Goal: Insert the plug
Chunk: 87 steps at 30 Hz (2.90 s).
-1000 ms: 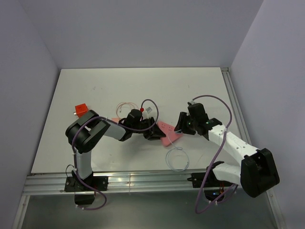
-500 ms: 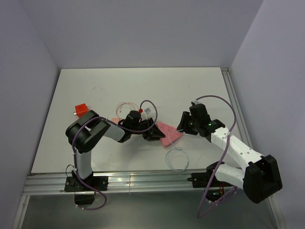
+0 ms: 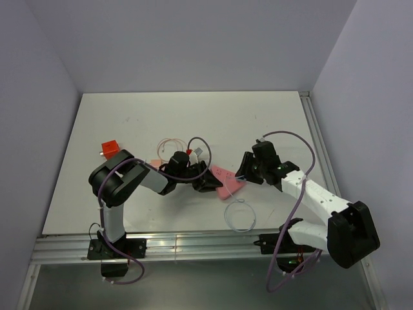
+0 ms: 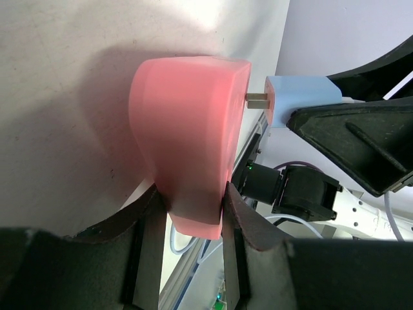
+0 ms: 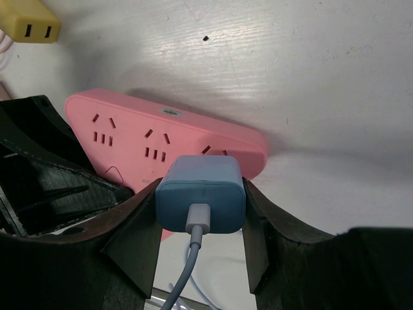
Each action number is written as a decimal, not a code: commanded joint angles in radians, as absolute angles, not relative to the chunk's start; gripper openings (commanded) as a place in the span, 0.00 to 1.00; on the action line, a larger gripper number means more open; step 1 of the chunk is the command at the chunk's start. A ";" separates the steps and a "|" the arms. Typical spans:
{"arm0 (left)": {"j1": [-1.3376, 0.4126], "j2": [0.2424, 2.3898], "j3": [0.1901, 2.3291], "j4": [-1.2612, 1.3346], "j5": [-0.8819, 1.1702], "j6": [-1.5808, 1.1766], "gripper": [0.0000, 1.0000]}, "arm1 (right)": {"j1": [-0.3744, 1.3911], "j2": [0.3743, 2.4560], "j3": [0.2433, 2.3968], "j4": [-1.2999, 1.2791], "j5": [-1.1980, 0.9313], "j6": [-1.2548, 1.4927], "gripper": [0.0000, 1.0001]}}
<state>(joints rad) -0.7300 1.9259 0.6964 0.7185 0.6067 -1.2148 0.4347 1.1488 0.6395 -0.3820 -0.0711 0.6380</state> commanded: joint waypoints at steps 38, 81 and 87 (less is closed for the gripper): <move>-0.801 1.967 0.569 0.566 0.434 -1.216 0.00 | 0.655 1.287 0.632 -0.416 0.207 0.777 0.00; -0.804 1.916 0.574 0.549 0.402 -1.242 0.00 | 1.213 1.474 0.373 -0.170 0.397 1.296 0.00; -0.804 1.914 0.555 0.565 0.405 -1.244 0.00 | 1.262 1.542 0.412 -0.172 0.432 1.310 0.00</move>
<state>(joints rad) -0.7792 1.8603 0.5854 0.7364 0.5613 -1.3479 1.1992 1.4120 0.4736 -0.1829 1.0782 1.1725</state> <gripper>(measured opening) 0.387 0.536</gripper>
